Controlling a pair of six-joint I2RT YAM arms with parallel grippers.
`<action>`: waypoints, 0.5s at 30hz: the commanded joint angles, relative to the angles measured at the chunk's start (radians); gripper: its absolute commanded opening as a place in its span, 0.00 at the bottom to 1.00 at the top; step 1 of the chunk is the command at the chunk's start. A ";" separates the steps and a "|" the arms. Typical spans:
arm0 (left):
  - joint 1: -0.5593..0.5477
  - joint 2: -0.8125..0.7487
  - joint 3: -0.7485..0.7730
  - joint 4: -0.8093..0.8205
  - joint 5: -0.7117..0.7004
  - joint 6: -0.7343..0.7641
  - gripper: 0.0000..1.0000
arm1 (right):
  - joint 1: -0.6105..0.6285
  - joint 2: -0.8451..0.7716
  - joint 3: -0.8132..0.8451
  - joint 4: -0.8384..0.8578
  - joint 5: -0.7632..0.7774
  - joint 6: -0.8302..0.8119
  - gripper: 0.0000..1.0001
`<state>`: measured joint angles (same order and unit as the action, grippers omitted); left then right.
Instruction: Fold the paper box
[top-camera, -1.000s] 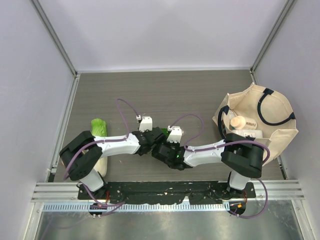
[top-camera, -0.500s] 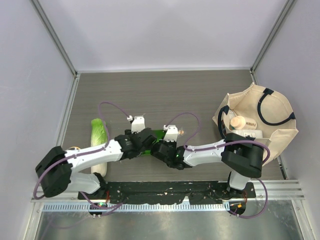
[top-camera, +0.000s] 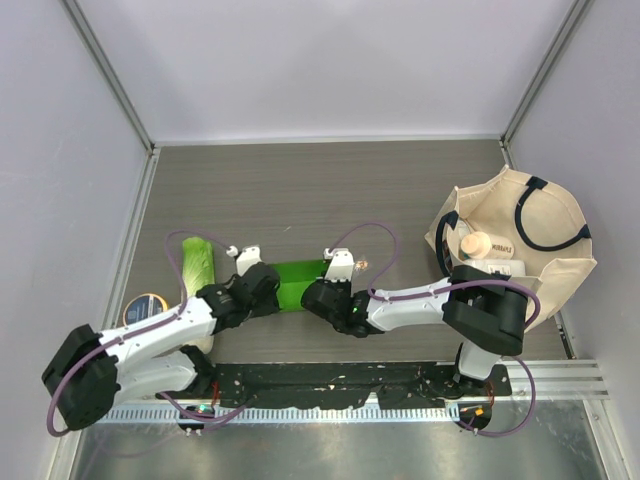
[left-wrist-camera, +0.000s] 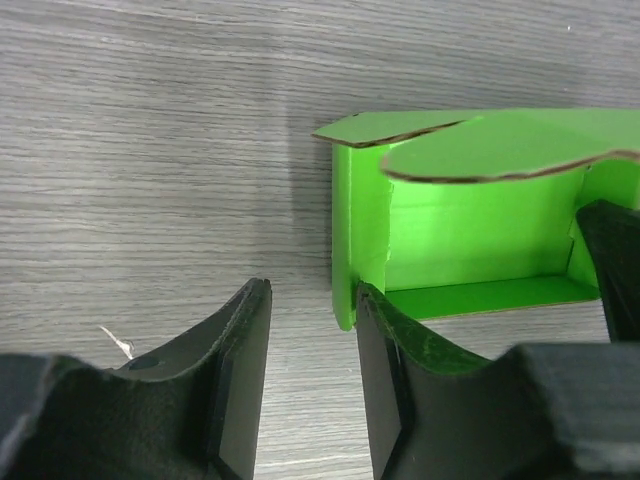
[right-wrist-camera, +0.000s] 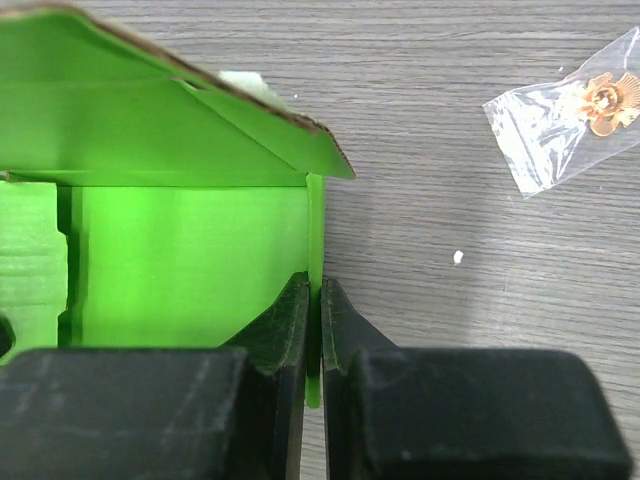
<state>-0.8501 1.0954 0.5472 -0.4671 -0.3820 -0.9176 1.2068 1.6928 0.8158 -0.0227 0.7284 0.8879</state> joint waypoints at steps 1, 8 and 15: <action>0.060 -0.077 -0.053 0.148 0.107 -0.027 0.43 | -0.004 -0.035 0.020 0.052 0.017 -0.013 0.11; 0.115 -0.097 -0.072 0.237 0.178 -0.024 0.50 | -0.004 -0.033 0.025 0.056 0.008 -0.023 0.10; 0.138 -0.063 -0.061 0.232 0.161 -0.017 0.36 | -0.004 -0.032 0.028 0.061 0.005 -0.027 0.08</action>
<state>-0.7231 1.0164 0.4778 -0.2806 -0.2237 -0.9379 1.2037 1.6928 0.8158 0.0002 0.7155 0.8665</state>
